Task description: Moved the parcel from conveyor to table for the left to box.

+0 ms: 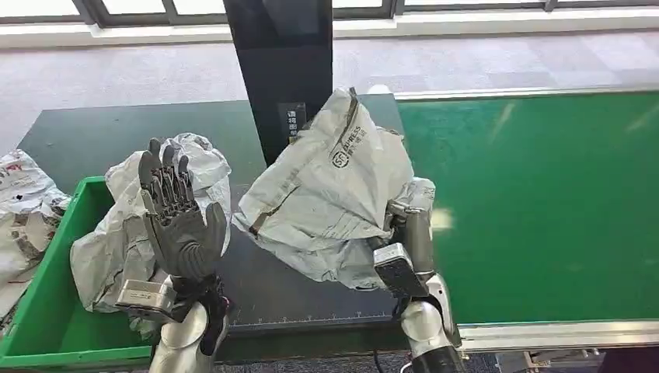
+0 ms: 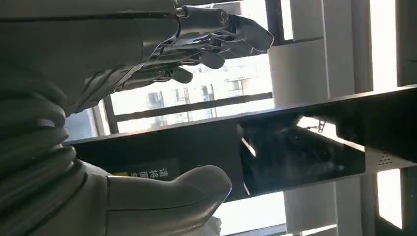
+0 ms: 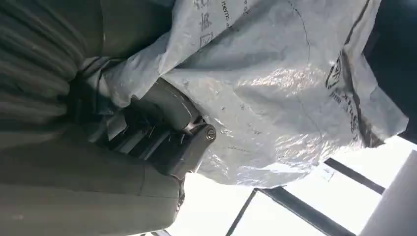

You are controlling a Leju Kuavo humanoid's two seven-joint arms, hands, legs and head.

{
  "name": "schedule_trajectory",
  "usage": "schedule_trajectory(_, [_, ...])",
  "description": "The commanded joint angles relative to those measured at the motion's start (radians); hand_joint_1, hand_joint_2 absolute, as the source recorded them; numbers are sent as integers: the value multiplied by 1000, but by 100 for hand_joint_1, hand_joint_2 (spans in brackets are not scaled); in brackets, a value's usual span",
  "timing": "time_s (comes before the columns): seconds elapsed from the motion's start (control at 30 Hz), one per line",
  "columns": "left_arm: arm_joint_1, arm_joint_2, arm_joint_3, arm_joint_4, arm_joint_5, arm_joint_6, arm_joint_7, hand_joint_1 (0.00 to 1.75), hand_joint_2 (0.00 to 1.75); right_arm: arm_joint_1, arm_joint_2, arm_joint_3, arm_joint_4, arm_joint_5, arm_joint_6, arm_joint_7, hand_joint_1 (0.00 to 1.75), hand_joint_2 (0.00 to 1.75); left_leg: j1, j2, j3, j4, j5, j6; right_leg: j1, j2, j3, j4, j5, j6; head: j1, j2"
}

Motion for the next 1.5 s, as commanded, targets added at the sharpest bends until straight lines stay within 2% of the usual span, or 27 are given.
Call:
schedule_trajectory(0.03, [28, -20, 24, 35, -1, -4, -12, 0, 175, -22, -2, 25, 154, 45, 22, 44, 175, 175, 0, 4, 4, -2, 0, 1, 1, 1, 3, -3, 0, -1, 0, 0])
schedule_trajectory(0.07, [28, -21, 26, 33, -2, -1, -12, 0, 175, -27, 4, 12, 161, 49, 6, 47, 0, 175, 1, 6, 5, -4, 0, 1, 2, 1, 5, -5, 1, -1, 0, 0])
schedule_trajectory(0.17, [26, -21, 26, 32, -2, -2, -12, 0, 175, -33, 4, 10, 162, 48, 8, 47, 0, 175, 0, 3, 3, -2, 0, 0, 1, 0, 2, -2, 0, -1, 0, 0])
schedule_trajectory(0.8, [20, -21, 27, 31, -2, 5, -11, 0, 175, -51, 7, 8, 197, 47, 24, 49, 0, 175, 0, 3, 2, -1, 0, 1, 1, 1, 1, -1, 0, -1, 0, 0])
schedule_trajectory(0.9, [19, -19, 26, 36, -3, 8, -10, 0, 175, -54, 6, 16, 201, 39, 56, 42, 0, 175, 0, 3, 2, -1, 0, 1, 1, 1, 1, -1, 0, -1, 0, 0])
schedule_trajectory(0.93, [18, -19, 25, 38, -4, 9, -9, 0, 175, -54, 6, 16, 197, 23, 80, 33, 0, 0, 0, 4, 2, -1, 0, 1, 1, 1, 2, -2, 1, -1, 0, 0])
schedule_trajectory(1.2, [-5, -3, 10, 74, -66, 21, 8, 0, 175, -27, -10, 26, 145, -81, 225, -35, 0, 0, 0, 4, 2, -2, 0, 1, 1, 0, 2, -2, 1, -1, 0, 0])
schedule_trajectory(1.33, [-42, 26, -55, 168, -415, 95, 141, 0, 175, -32, -10, 15, 125, -97, 253, -35, 0, 0, 0, 0, 2, -2, 1, 1, 1, -3, 2, -2, 0, -1, 0, 0])
schedule_trajectory(1.47, [-96, 15, -67, 298, -713, 141, 291, 0, 175, -17, -7, 4, 99, -89, 274, -35, 0, 0, 0, -1, 2, -1, 1, 1, 0, -3, 2, -2, 0, -1, 0, 0])
schedule_trajectory(1.5, [-106, 7, -62, 329, -720, 149, 288, 0, 175, -13, -7, 2, 95, -88, 277, -35, 0, 0, 0, 0, 2, -2, 1, 1, 1, -4, 2, -2, 0, -1, 0, 0])
